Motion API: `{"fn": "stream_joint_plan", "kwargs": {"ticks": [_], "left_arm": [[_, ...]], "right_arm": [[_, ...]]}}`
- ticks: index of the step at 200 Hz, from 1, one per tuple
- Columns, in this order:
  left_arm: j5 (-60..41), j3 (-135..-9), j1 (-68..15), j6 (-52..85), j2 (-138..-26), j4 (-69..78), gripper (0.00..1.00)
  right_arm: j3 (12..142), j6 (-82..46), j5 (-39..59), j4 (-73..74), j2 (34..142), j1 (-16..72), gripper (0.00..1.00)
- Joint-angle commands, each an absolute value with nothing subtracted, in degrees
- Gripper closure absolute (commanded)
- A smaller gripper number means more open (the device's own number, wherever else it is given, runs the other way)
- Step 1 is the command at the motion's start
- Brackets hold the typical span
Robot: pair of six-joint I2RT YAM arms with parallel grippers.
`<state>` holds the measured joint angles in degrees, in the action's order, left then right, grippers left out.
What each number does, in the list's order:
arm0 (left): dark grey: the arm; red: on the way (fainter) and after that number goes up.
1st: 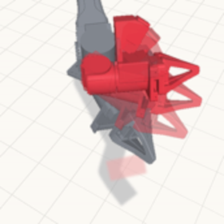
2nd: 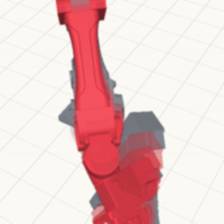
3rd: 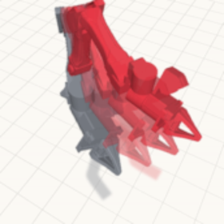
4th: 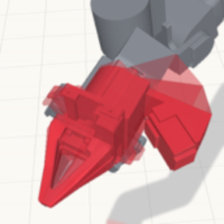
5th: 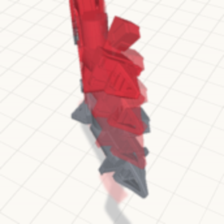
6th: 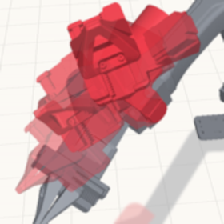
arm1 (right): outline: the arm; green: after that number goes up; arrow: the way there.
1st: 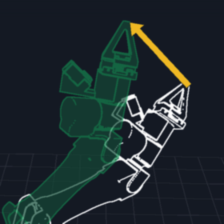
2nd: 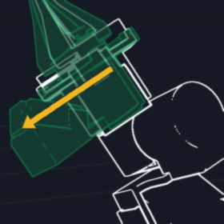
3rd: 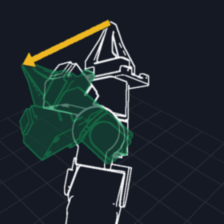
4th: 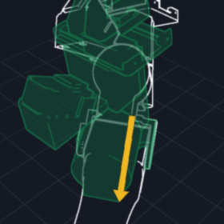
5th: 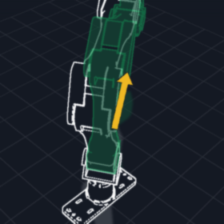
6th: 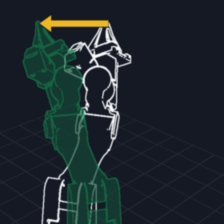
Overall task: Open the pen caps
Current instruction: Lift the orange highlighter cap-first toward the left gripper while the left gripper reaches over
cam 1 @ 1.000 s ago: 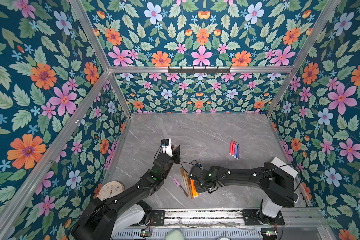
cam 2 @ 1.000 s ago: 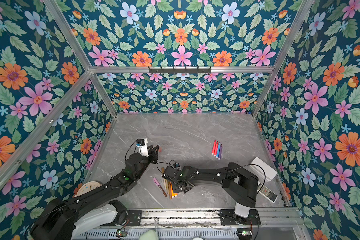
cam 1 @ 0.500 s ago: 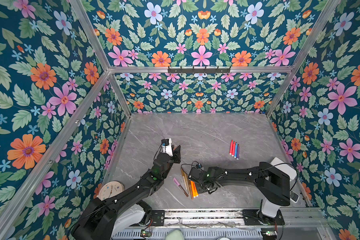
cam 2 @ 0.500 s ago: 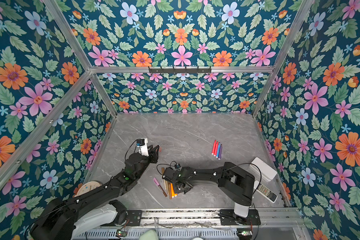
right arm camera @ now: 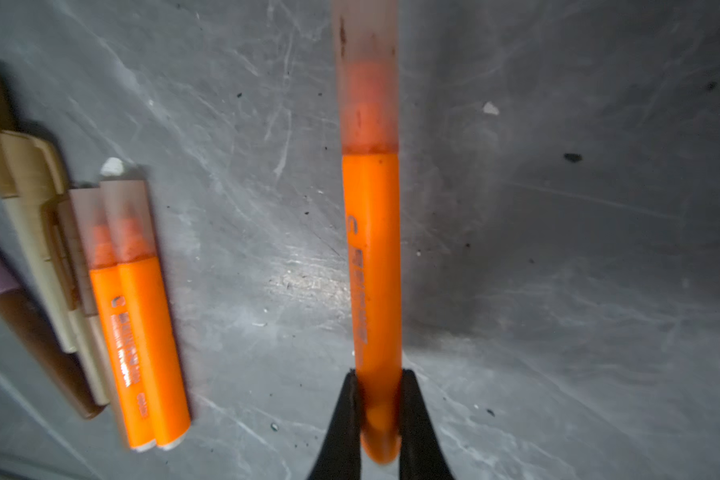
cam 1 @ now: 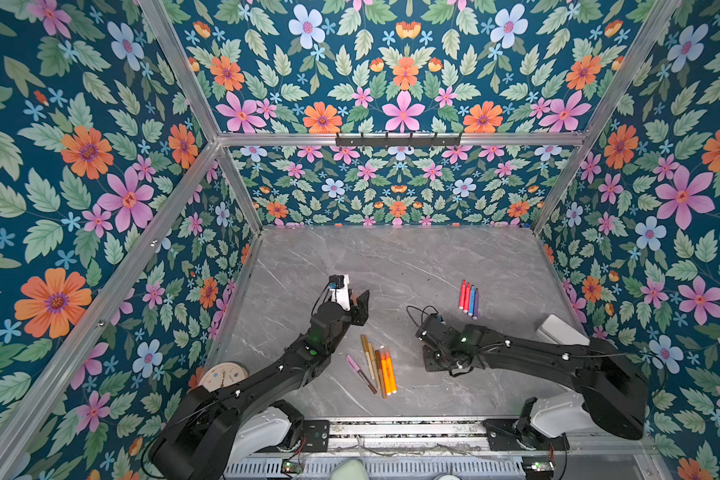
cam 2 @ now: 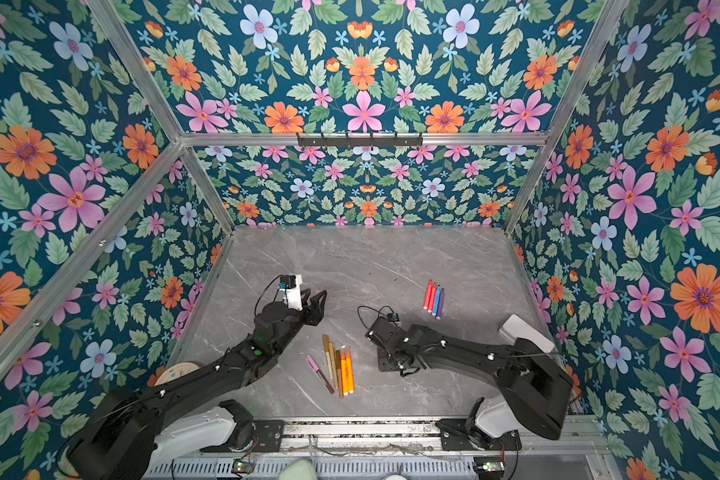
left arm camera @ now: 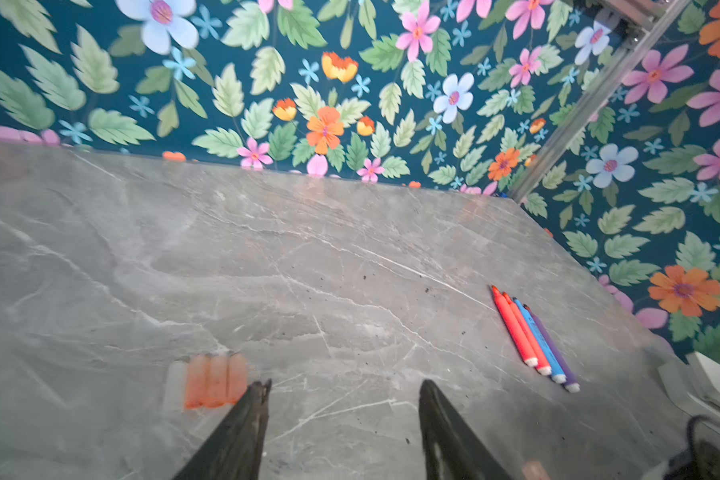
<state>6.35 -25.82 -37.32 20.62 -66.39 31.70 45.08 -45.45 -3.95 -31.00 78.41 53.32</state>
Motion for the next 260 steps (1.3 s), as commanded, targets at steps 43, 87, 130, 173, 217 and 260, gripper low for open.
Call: {"fn": "stream_joint_plan", "kwargs": {"ticks": [43, 87, 130, 173, 217, 260], "left_arm": [[-29.73, -37.34, -39.28, 30.44, -85.21, 39.59, 0.42], [-34.51, -40.79, -41.69, 40.45, -90.21, 45.68, 0.41], [-38.66, -41.54, -42.66, 49.52, -94.99, 55.65, 0.42], [-39.87, -43.69, -46.11, 48.89, -95.89, 53.89, 0.43], [-39.29, -44.14, -47.15, 48.19, -95.8, 52.77, 0.57], [-39.8, -44.57, -47.68, 48.23, -96.28, 52.62, 0.57]], "right_arm": [[36.11, -36.94, 7.91, -22.35, 56.27, 48.35, 1.0], [34.0, -37.61, 6.84, -24.37, 52.07, 48.35, 1.0], [34.25, -37.46, 4.18, -27.5, 47.57, 48.34, 1.0], [36.38, -36.05, 1.92, -30.67, 47.01, 48.35, 1.0], [37.02, -35.25, 1.08, -30.93, 46.85, 48.16, 1.0], [37.79, -34.65, 1.19, -31.29, 47.01, 47.84, 1.0]]}}
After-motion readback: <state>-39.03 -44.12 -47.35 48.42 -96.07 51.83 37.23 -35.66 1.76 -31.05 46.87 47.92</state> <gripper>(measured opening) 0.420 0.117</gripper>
